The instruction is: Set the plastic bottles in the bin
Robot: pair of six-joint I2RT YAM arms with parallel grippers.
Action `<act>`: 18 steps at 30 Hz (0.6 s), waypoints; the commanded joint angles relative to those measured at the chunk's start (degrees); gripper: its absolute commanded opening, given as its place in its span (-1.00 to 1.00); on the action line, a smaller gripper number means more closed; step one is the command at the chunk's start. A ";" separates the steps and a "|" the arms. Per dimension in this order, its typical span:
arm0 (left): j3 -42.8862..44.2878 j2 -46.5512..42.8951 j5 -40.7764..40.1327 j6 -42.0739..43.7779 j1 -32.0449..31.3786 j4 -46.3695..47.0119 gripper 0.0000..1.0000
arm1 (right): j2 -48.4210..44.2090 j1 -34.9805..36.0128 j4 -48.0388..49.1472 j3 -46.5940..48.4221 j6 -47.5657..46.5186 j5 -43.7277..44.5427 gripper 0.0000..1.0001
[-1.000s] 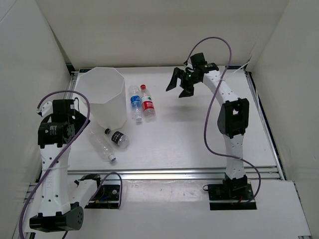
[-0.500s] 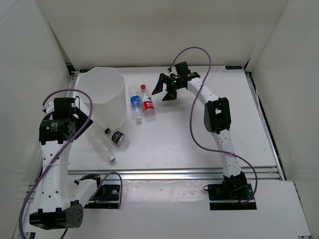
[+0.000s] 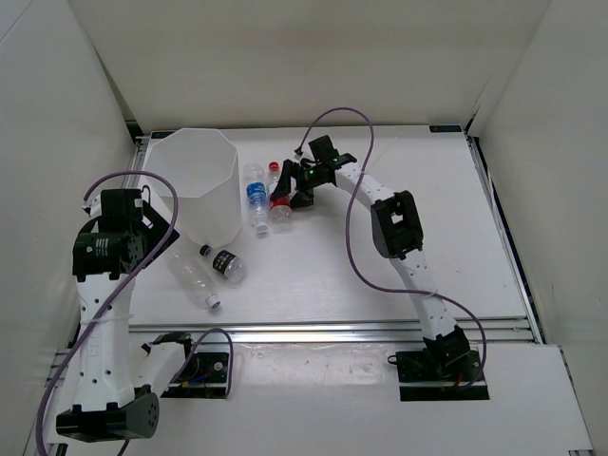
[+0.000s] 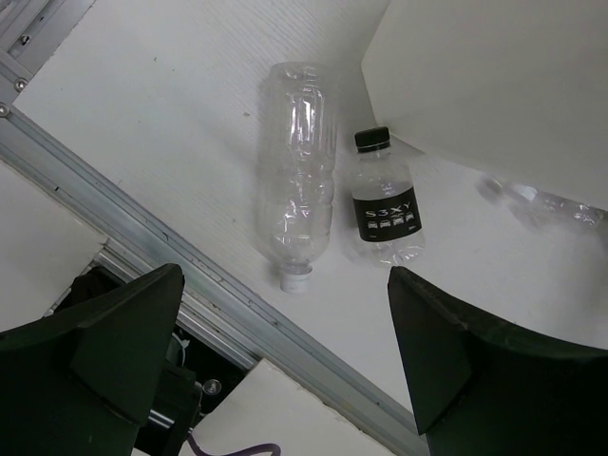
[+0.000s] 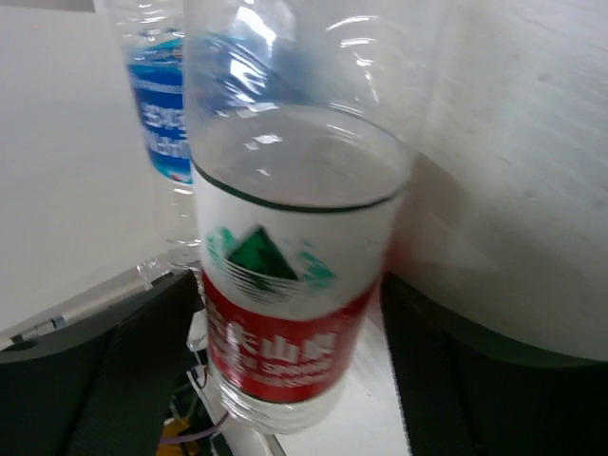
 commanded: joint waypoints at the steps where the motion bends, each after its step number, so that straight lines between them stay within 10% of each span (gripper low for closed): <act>1: 0.89 -2.38 1.53 0.89 0.14 -4.16 1.00 | -0.47 -0.47 -0.17 -2.10 0.14 0.82 0.58; 10: -0.87 -4.14 0.38 -2.27 0.14 -4.16 1.00 | -10.47 -4.78 -5.60 -4.66 0.14 2.67 -0.25; 18: -0.34 -2.30 -3.83 -4.03 0.67 -4.16 1.00 | -25.78 -1.18 -3.34 3.05 6.52 2.67 -0.38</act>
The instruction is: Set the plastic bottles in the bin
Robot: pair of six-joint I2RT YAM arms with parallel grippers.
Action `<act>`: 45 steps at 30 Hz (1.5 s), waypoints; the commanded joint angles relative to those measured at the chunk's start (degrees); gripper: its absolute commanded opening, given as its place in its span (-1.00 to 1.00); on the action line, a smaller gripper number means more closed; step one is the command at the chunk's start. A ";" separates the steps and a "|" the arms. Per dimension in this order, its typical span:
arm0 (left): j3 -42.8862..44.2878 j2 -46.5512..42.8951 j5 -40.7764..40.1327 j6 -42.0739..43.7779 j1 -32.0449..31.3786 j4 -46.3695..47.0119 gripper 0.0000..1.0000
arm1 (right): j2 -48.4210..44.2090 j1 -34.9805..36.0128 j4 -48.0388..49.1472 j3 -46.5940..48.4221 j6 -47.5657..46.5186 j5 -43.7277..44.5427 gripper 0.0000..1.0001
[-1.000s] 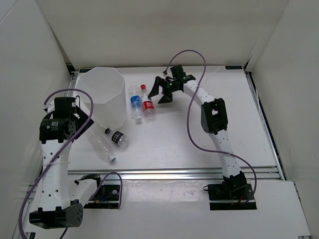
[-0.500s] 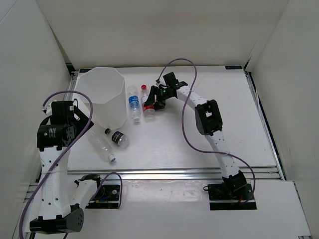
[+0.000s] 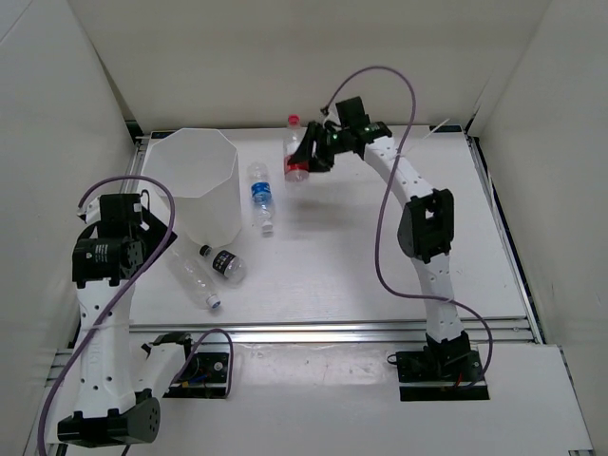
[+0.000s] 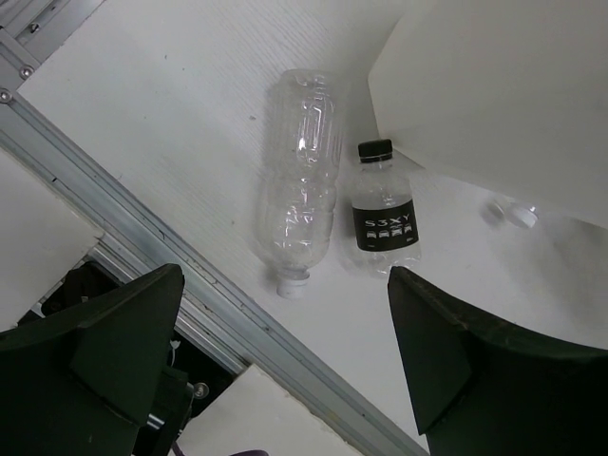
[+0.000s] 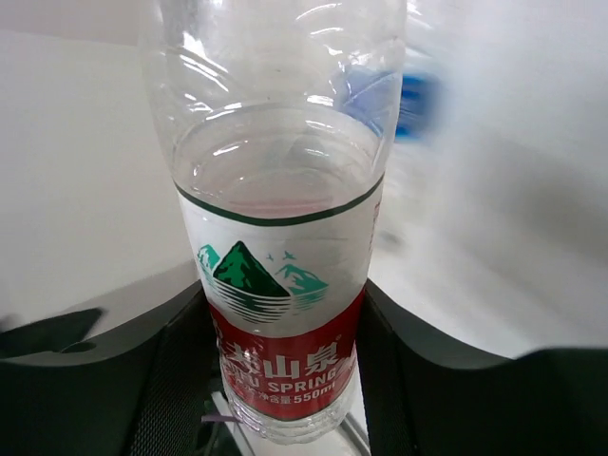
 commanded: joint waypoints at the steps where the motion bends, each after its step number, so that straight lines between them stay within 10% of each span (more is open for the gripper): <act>1: 0.89 0.26 -2.89 -1.00 0.27 -4.14 1.00 | -10.84 4.29 7.78 9.70 5.91 -0.42 -0.43; 11: 4.57 2.64 0.70 3.13 0.27 -4.14 1.00 | -9.37 12.90 31.46 17.89 22.19 1.26 -0.42; 24: 5.46 -0.78 12.22 9.28 -2.19 -4.14 1.00 | -2.85 22.66 35.68 17.03 4.70 10.74 -0.08; 26: 7.20 -1.84 12.22 9.99 -2.19 -4.14 1.00 | -3.37 22.66 34.28 17.03 3.92 10.75 0.29; 27: 7.21 -1.84 12.22 9.99 -2.19 -4.14 1.00 | -4.16 22.66 31.75 17.03 2.60 11.27 0.93; 28: 7.21 -1.84 11.70 9.99 -2.19 -4.14 1.00 | -5.47 22.66 30.68 16.42 1.81 11.28 1.00; 45: -18.26 -3.16 4.58 -8.55 -2.19 6.23 1.00 | -26.05 10.10 7.56 11.22 -0.57 10.76 1.00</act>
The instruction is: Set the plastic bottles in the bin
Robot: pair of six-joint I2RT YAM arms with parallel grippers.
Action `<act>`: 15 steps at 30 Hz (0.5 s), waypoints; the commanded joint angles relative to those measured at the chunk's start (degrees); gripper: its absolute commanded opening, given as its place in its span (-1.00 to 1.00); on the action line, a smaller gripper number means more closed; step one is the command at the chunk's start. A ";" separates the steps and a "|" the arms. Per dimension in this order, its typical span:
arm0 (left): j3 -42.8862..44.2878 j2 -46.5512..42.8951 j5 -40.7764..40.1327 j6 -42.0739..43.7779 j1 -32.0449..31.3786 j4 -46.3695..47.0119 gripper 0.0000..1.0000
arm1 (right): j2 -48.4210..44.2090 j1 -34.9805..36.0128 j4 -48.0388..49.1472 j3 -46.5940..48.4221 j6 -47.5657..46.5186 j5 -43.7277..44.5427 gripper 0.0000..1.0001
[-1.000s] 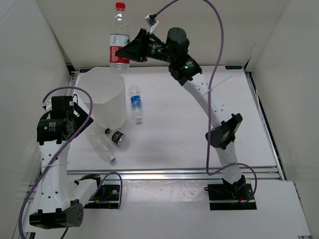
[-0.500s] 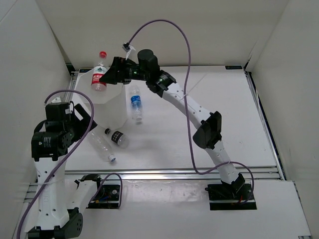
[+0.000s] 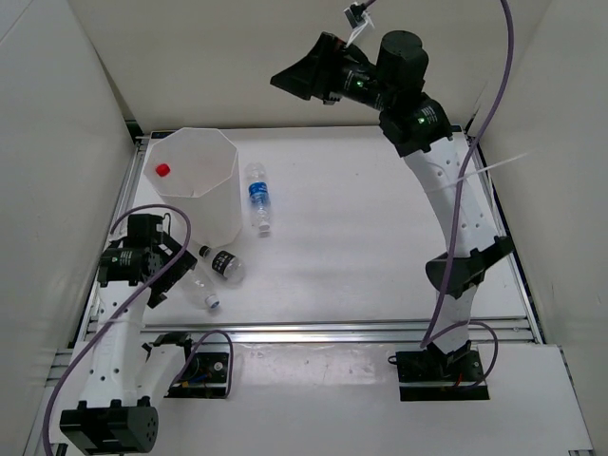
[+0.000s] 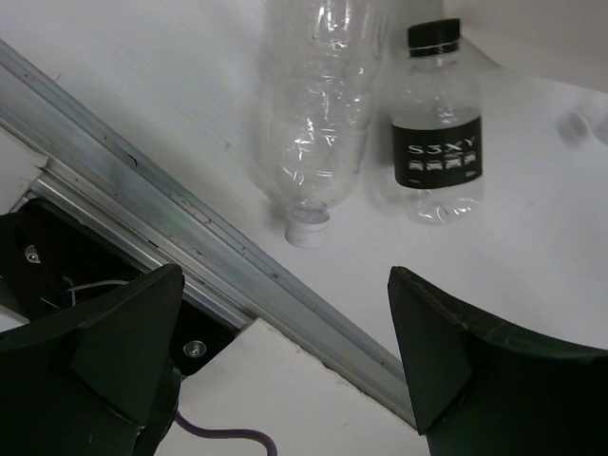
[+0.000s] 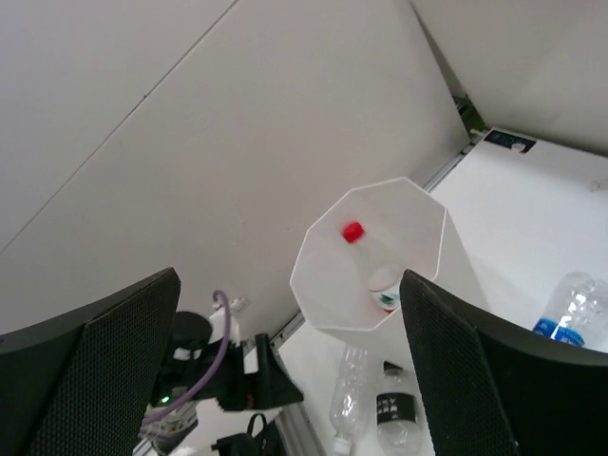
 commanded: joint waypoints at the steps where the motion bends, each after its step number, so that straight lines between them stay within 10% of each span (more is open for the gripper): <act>1: -3.64 0.09 -3.35 -4.92 -0.24 5.01 1.00 | -0.41 0.79 -7.46 -0.34 -1.84 -2.28 1.00; 15: -19.83 2.72 -2.04 -8.45 -0.24 24.08 1.00 | -3.75 -3.35 -15.12 -2.01 -5.27 -10.88 1.00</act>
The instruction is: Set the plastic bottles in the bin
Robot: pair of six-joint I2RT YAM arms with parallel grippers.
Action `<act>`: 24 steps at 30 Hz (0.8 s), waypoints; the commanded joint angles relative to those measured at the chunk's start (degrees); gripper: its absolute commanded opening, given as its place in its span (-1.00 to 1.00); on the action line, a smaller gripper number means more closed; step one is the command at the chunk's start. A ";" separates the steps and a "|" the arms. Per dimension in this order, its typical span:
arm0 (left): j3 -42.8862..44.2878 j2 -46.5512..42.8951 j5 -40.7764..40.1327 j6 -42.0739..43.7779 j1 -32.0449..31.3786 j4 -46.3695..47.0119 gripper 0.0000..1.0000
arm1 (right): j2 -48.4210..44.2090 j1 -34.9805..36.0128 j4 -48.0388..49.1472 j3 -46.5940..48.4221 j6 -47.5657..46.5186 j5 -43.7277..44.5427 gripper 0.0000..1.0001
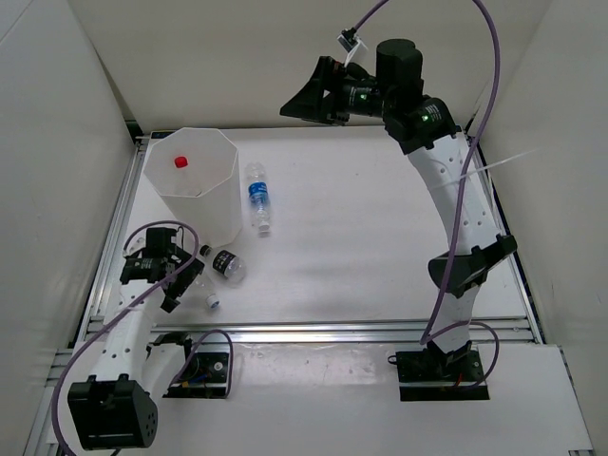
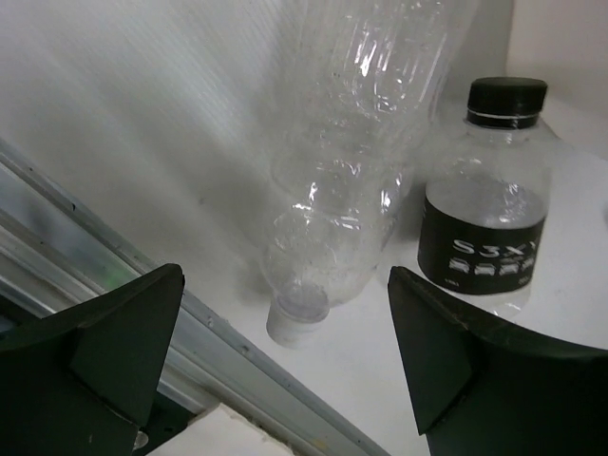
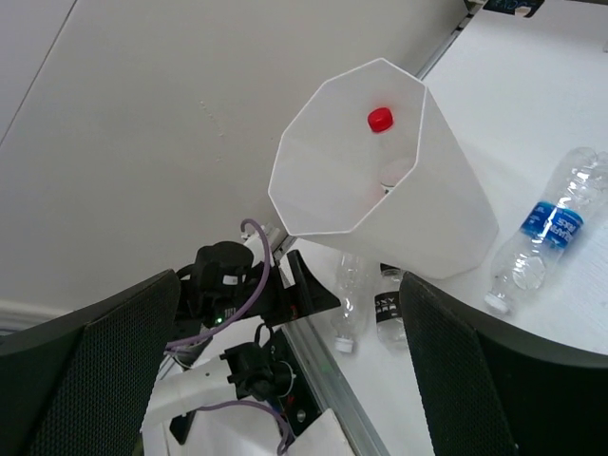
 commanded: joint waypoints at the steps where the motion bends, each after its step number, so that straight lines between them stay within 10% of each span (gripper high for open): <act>1: -2.19 1.66 -0.82 0.38 0.28 7.12 1.00 | -2.62 -1.38 -1.10 -0.26 -2.38 -4.11 1.00; 7: -6.68 4.47 -0.81 -0.13 0.28 12.49 0.97 | -2.62 -3.93 -1.72 -0.26 -1.86 -8.95 1.00; 14: -7.39 3.16 -1.52 -0.75 -0.24 11.89 0.46 | -3.67 -6.13 -1.72 -1.66 -1.16 -11.76 1.00; 24: 24.74 -4.93 -10.47 -4.80 -0.24 -14.03 0.22 | -4.29 -6.65 -2.25 -4.92 -1.68 -13.35 1.00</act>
